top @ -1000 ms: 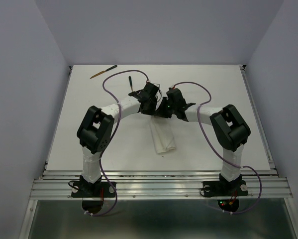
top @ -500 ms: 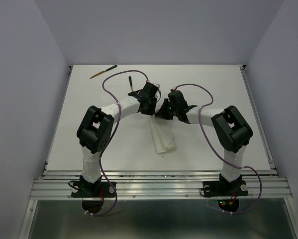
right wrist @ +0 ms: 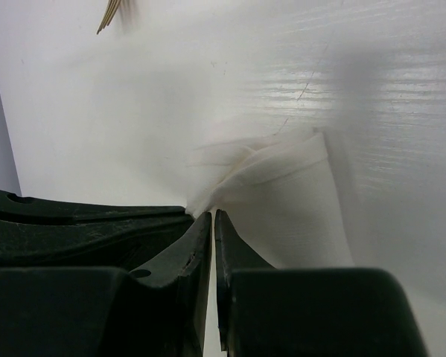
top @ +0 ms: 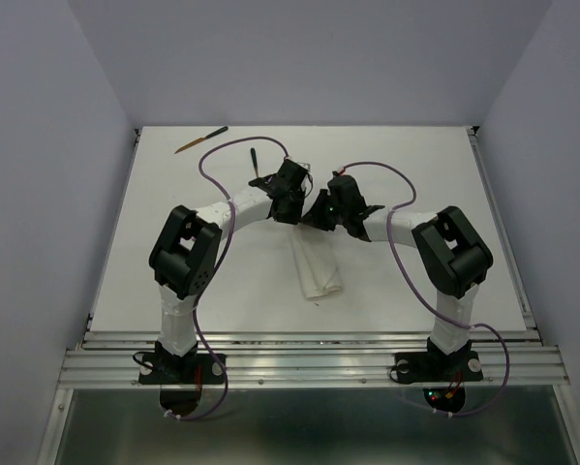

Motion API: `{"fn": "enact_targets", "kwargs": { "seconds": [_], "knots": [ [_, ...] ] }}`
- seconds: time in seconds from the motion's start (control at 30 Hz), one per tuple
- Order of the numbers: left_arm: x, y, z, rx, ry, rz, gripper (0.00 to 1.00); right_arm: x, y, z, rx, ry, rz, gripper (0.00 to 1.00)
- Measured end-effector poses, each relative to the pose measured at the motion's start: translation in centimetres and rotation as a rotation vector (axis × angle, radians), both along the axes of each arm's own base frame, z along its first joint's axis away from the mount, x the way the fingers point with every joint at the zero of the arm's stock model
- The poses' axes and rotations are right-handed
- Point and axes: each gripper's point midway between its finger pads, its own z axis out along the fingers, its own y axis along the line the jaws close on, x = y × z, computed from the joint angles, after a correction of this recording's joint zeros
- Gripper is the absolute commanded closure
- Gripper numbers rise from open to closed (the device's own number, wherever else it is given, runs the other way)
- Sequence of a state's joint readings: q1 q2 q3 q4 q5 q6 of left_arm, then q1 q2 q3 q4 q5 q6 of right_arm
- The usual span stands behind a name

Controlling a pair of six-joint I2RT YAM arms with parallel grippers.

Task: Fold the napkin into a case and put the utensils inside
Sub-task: Grasp the top corner of the smaller rectangle folded napkin from the folded napkin.

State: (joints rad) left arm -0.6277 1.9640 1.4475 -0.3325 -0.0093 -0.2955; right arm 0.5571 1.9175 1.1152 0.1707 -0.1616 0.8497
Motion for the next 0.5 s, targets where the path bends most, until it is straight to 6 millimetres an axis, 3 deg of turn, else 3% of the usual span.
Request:
{"fn": "enact_targets", "kwargs": {
  "seconds": [0.5],
  "knots": [
    [0.02,0.03,0.0,-0.001,0.001,0.0,1.0,0.21,0.18,0.33,0.014,-0.01,-0.003,0.89]
  ]
}}
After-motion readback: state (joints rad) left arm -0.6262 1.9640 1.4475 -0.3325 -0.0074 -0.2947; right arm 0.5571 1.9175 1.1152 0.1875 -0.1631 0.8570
